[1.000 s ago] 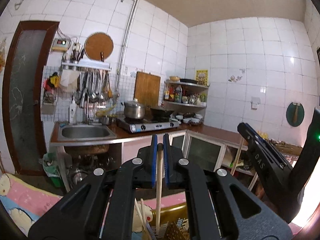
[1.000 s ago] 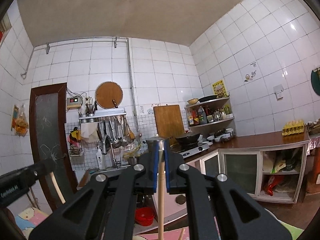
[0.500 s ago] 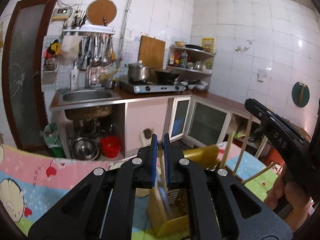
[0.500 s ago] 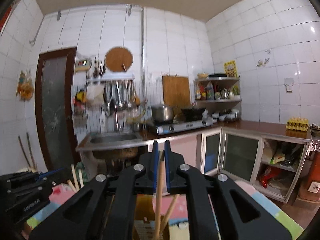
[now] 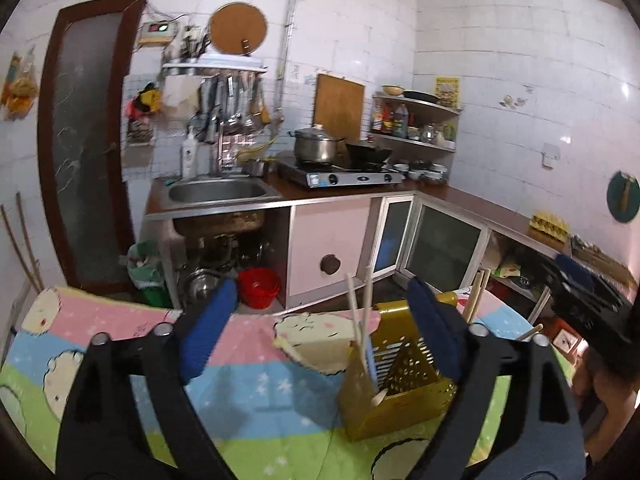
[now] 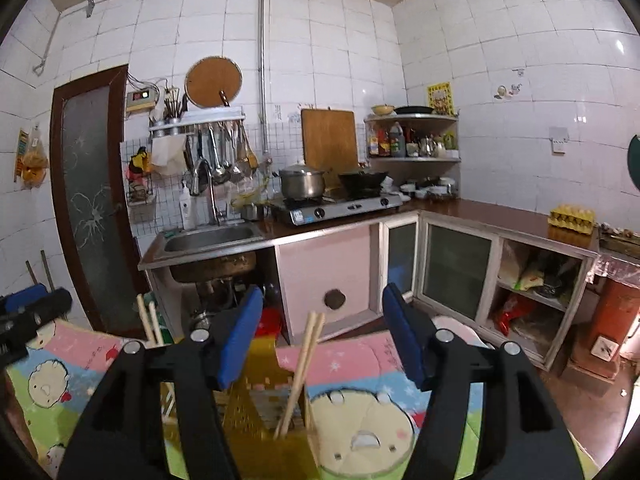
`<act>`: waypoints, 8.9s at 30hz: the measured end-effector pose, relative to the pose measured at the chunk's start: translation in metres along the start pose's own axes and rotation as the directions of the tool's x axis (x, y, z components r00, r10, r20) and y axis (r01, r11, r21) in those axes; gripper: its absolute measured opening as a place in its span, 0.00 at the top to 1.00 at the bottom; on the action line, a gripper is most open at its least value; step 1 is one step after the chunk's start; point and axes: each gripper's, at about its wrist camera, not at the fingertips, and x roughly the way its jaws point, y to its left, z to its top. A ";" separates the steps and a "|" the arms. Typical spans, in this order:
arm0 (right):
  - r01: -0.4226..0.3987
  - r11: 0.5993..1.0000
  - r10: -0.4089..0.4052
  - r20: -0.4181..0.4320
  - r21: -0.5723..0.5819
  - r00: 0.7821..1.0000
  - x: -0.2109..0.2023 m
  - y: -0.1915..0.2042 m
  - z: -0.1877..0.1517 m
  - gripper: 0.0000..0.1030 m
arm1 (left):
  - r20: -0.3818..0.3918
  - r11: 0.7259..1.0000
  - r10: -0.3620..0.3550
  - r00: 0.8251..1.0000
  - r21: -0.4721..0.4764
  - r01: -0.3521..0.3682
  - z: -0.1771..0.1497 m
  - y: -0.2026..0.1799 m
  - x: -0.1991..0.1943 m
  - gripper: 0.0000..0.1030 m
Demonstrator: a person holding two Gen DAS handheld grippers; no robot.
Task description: Organize utensils
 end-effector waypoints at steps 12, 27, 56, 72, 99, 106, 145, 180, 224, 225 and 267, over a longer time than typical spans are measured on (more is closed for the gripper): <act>0.032 0.999 -0.029 -0.305 0.005 0.952 -0.015 0.003 -0.104 0.40 | -0.082 0.992 0.126 0.989 -0.021 -0.128 -0.057 0.028 -0.019 0.05; 0.036 0.999 -0.025 -0.512 0.011 0.859 0.001 0.027 -0.182 0.41 | -0.330 0.976 0.192 0.924 0.160 -0.146 -0.163 0.016 0.017 0.05; 0.053 0.998 -0.026 -0.557 0.032 0.830 0.008 -0.029 -0.188 0.81 | -0.526 0.999 0.003 0.850 0.032 0.017 -0.196 -0.070 0.037 0.17; 0.055 0.997 -0.016 -0.593 0.048 0.805 0.021 -0.034 -0.188 0.81 | -0.564 0.994 0.042 0.825 0.111 0.025 -0.200 -0.100 0.053 0.67; 0.005 1.000 0.001 -0.278 0.023 0.961 -0.032 -0.007 -0.127 0.82 | -0.283 0.995 0.027 0.959 0.099 0.002 -0.138 -0.065 0.000 0.67; 0.000 1.000 0.000 -0.129 -0.001 0.992 -0.052 0.004 -0.105 0.82 | -0.158 0.995 0.025 0.987 0.097 -0.010 -0.120 -0.051 -0.021 0.67; -0.129 0.992 0.130 0.094 -0.014 0.987 -0.077 0.002 -0.043 0.82 | 0.025 0.994 -0.103 0.994 0.024 0.103 -0.051 -0.050 -0.045 0.67; -0.130 0.990 0.126 -0.076 -0.047 0.989 0.050 0.017 -0.009 0.82 | -0.032 0.998 -0.034 0.999 0.061 0.036 -0.022 -0.057 0.069 0.67; -0.107 0.993 0.108 0.017 -0.038 0.994 -0.161 0.018 -0.146 0.04 | 0.082 0.993 0.078 0.994 0.076 -0.085 -0.156 0.009 -0.142 0.05; -0.109 0.993 0.110 0.020 -0.034 0.994 -0.165 0.019 -0.153 0.04 | 0.082 0.993 0.078 0.994 0.078 -0.085 -0.163 0.010 -0.146 0.05; -0.055 0.996 0.061 0.088 -0.072 0.994 -0.192 0.013 -0.198 0.04 | 0.146 0.992 0.078 0.986 0.090 -0.091 -0.206 0.015 -0.160 0.05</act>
